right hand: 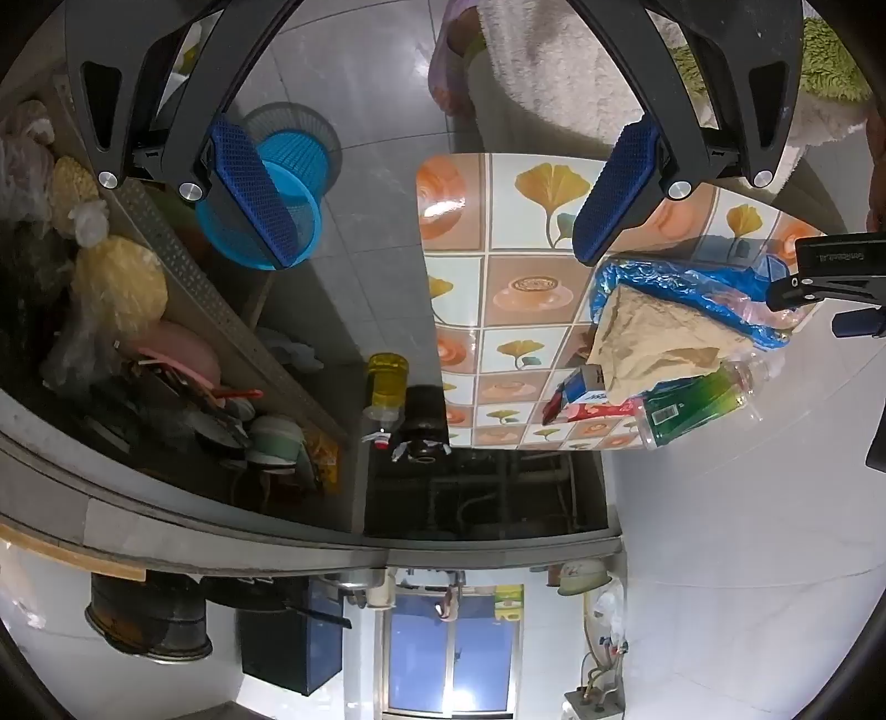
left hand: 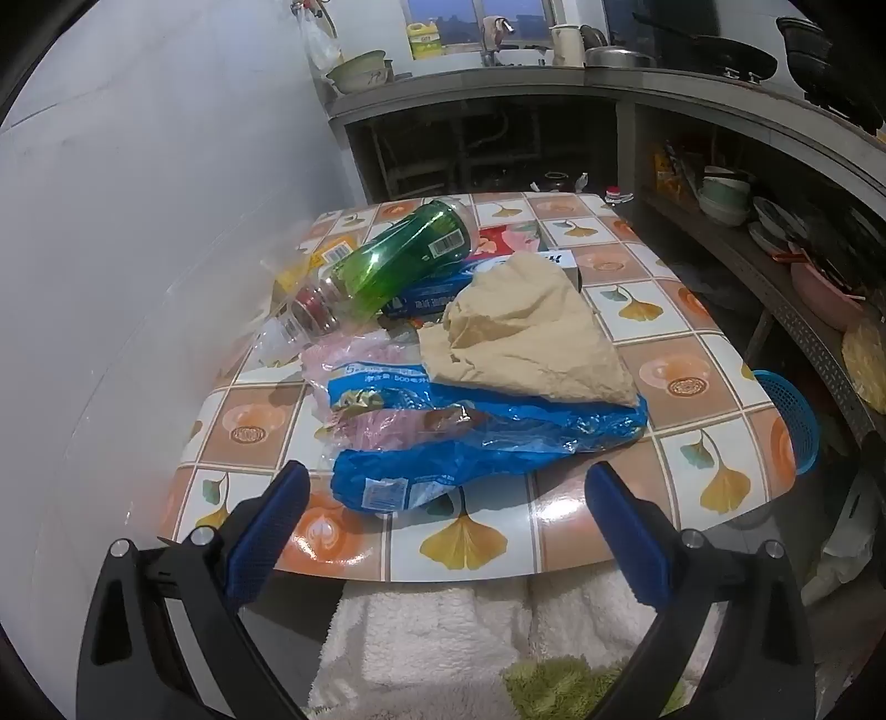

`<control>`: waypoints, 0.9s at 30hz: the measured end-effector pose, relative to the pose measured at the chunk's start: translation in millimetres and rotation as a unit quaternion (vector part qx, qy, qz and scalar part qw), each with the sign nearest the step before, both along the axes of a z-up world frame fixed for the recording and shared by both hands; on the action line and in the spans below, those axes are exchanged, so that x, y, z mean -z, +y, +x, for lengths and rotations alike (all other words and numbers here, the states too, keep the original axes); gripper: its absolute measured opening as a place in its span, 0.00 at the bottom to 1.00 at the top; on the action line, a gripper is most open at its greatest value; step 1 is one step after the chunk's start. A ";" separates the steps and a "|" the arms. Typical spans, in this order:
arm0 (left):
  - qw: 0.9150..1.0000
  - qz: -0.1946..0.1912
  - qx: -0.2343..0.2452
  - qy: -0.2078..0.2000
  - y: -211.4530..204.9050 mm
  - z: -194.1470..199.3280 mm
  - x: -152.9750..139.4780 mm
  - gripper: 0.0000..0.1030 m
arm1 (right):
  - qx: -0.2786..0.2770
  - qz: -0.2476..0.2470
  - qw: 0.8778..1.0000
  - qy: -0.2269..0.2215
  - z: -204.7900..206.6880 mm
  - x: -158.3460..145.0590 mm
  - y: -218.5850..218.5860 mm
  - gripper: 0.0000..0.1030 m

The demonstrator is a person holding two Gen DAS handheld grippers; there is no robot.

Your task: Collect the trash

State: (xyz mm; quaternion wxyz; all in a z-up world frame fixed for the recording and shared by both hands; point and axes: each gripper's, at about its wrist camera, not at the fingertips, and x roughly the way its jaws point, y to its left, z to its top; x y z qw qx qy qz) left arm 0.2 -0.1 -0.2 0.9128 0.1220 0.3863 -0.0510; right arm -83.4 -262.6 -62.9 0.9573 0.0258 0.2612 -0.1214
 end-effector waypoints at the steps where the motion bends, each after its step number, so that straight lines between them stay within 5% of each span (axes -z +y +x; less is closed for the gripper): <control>1: 1.000 -0.001 0.000 -0.001 0.1 -0.1 -0.1 0.95 | 0.000 -0.001 1.000 0.001 0.3 0.0 0.0 0.93; 27: 1.000 -0.003 0.000 0.005 2.6 0.6 3.7 0.95 | -0.001 -0.001 1.000 0.003 -1.7 -3.7 1.1 0.93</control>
